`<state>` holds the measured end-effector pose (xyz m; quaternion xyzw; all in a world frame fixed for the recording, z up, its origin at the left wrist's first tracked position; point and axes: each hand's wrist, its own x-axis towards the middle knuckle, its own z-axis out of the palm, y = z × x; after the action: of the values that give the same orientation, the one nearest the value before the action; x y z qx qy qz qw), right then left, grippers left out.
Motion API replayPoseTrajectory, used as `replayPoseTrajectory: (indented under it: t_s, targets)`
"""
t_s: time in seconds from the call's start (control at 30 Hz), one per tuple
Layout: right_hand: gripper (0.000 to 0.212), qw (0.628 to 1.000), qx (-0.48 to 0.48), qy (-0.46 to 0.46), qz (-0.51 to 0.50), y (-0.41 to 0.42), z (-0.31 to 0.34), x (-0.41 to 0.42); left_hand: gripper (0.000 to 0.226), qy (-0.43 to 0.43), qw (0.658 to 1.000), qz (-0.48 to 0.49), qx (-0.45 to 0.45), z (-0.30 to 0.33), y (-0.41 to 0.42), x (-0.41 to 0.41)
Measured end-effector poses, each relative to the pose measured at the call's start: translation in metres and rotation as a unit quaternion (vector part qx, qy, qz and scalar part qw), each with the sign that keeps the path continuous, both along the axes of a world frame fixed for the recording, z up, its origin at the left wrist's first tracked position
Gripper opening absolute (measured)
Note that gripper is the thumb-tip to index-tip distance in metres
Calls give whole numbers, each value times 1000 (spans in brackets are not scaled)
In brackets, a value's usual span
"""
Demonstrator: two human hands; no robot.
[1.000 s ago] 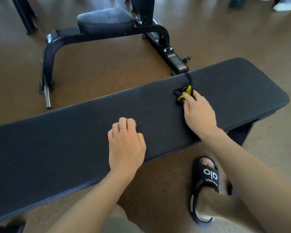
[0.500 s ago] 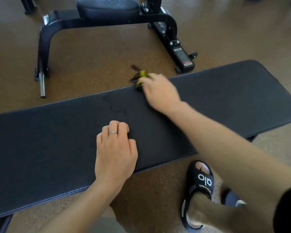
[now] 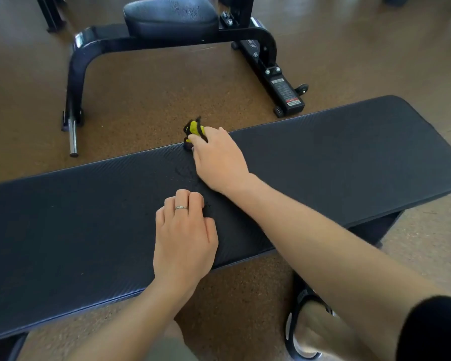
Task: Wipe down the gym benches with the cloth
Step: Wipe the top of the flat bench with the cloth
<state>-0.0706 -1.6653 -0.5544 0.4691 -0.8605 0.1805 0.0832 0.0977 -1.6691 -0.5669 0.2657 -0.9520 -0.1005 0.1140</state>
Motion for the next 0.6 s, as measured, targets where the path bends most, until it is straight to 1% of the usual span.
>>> replayPoseTrajectory:
  t_s: [0.03,0.07,0.1,0.17,0.23,0.3,0.37,0.5,0.6]
  targets:
    - [33,1000,2,5,18,10,1,-6,13,-2,1000,0,2,0,0,0]
    - [36,1000,10,14,13,25,1,-21,13,-1,1000,-1,4,-1,0,0]
    - [37,999,15,25,-14,43,0,-41,14,1,1000,-1,5,-1,0,1]
    - [39,991,22,31,-126,91,0,-91,18,12,1000,-1,10,-1,0,1]
    - [37,973,25,14,-228,136,0,-120,23,20,1000,-1,15,0,1,1]
    - [35,961,24,6,-274,146,-4,-115,24,19,1000,-2,14,0,2,1]
    - [35,964,18,25,-264,126,-6,-87,23,17,1000,-1,12,-1,2,1]
    - [36,990,-22,13,-141,96,-4,12,14,0,1000,0,2,0,2,2]
    - [39,999,-2,-11,-51,115,-3,57,16,-1,1000,-19,1,2,-1,4]
